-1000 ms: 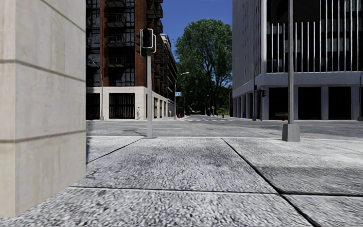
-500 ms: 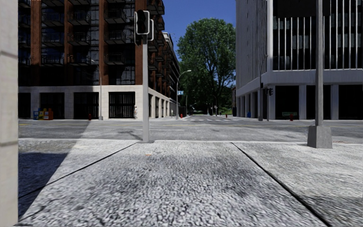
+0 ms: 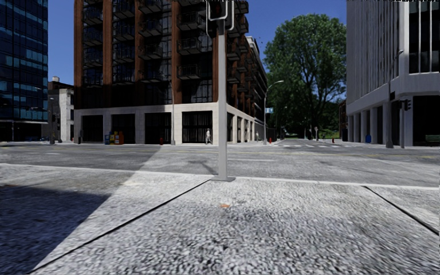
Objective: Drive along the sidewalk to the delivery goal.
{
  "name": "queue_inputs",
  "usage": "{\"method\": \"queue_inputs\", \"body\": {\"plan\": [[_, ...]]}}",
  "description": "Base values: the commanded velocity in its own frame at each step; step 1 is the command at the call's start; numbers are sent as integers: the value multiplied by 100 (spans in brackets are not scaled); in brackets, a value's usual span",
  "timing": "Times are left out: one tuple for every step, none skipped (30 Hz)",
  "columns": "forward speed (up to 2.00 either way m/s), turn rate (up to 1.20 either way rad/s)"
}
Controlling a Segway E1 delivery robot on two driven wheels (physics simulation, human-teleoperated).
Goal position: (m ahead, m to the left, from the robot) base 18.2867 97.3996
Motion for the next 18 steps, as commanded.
{"method": "queue_inputs", "body": {"plan": [[200, 58], [200, 58], [200, 58], [200, 58], [200, 58], [200, 58], [200, 58], [200, 58], [200, 58], [200, 58], [199, 58], [196, 58], [190, 58], [183, 58], [178, 58], [178, 58], [174, 59], [173, 59]]}}
